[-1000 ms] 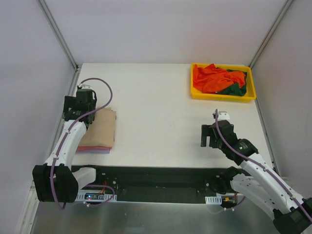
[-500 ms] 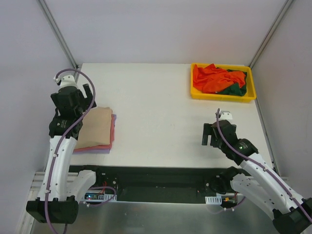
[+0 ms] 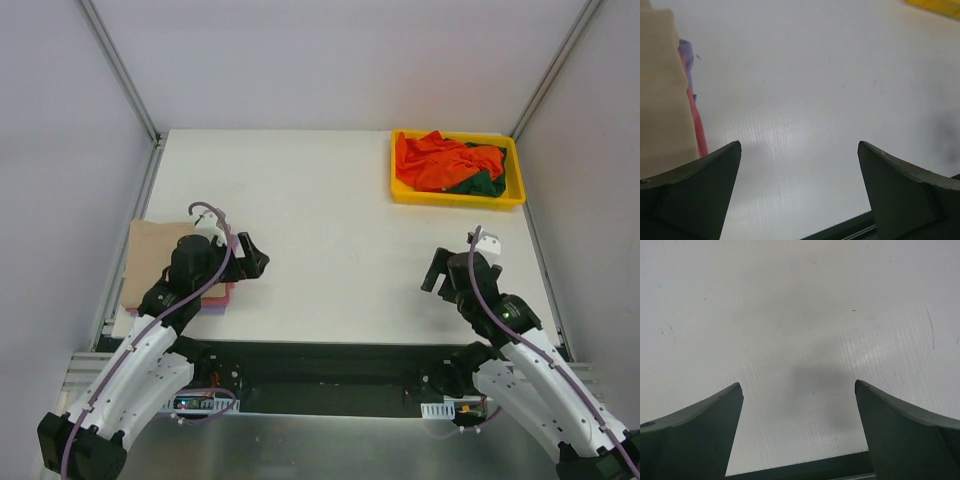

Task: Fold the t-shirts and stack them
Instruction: Put the neatly folded tshirt into the corner of the board with the left arm

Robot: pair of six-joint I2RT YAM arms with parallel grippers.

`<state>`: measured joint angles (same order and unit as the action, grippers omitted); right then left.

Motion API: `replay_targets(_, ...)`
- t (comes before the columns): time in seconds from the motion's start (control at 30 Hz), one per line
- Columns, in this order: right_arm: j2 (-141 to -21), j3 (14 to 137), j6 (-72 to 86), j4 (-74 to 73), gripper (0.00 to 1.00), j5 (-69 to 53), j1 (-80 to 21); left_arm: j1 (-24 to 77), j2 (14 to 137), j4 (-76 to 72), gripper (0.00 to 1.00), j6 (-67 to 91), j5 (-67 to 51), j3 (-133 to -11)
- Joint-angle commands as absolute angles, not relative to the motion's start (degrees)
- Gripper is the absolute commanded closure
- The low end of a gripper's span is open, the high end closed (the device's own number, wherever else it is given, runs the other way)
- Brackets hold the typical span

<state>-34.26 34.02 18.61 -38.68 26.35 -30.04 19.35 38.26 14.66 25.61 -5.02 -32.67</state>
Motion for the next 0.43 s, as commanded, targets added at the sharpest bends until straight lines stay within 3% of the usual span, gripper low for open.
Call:
replay_targets(0.0, -32.70, 34.10, 22.24, -38.68, 0.04, 30.58, -29.71, 20.30, 37.00, 5.89, 0.01, 28.66, -2.81, -26.99)
replay_targets(0.4, -22.60, 30.32, 22.59, -37.27, 0.04, 37.97, -29.71, 20.30, 32.70, 4.75, 0.01, 24.00, -4.39, -22.85)
